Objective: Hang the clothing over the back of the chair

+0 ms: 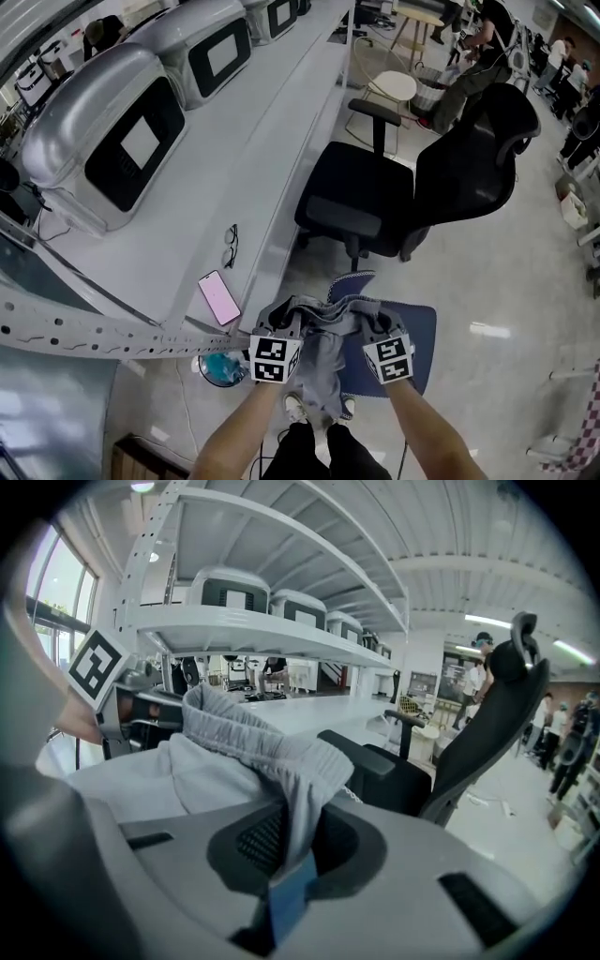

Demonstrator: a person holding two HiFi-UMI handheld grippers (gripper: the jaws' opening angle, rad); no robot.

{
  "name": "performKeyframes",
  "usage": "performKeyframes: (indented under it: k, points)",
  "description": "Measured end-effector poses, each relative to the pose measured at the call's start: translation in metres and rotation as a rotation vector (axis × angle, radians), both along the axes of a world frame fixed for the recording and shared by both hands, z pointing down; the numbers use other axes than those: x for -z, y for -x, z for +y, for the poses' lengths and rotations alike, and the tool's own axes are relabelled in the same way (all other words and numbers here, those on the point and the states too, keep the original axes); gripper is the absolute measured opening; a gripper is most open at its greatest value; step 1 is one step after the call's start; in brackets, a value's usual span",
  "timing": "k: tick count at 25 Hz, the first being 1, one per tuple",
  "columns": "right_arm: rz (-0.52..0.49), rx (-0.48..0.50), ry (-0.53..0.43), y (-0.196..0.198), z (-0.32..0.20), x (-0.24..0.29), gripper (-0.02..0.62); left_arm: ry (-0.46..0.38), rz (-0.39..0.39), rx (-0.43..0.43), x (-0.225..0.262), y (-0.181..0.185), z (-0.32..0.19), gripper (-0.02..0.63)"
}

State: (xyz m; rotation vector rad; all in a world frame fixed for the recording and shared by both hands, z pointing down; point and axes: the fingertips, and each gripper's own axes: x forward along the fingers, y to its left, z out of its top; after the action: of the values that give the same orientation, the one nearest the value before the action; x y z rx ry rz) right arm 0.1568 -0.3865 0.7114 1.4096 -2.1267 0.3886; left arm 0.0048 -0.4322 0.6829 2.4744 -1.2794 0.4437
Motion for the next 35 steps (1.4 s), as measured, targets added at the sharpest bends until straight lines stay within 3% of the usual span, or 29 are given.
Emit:
performKeyframes:
  k: [7, 9, 13, 17, 25, 29, 35]
  points:
    - [-0.020, 0.007, 0.027, 0.003, 0.000, -0.017, 0.023, 0.021, -0.018, 0.001, -0.019, -0.001, 0.000, 0.032]
    - [-0.019, 0.008, 0.046, 0.003, 0.000, -0.023, 0.119, 0.020, -0.018, -0.005, -0.022, -0.002, 0.000, 0.032]
    - [-0.020, 0.000, 0.059, 0.000, 0.004, -0.027, 0.140, 0.028, -0.020, -0.004, -0.026, 0.001, 0.003, 0.038]
    - [-0.017, -0.008, 0.071, -0.004, 0.009, -0.029, 0.183, 0.039, -0.020, 0.004, -0.026, 0.006, 0.008, 0.101]
    - [-0.052, -0.050, 0.050, -0.008, 0.020, -0.014, 0.186, 0.013, -0.005, 0.011, -0.008, 0.006, 0.019, 0.103]
    - [-0.100, -0.073, -0.004, -0.005, 0.031, 0.016, 0.183, -0.002, 0.003, 0.006, 0.006, -0.005, 0.030, 0.096]
    - [-0.127, -0.017, -0.078, 0.010, 0.054, 0.064, 0.082, -0.036, 0.022, 0.018, 0.043, -0.015, 0.058, 0.056]
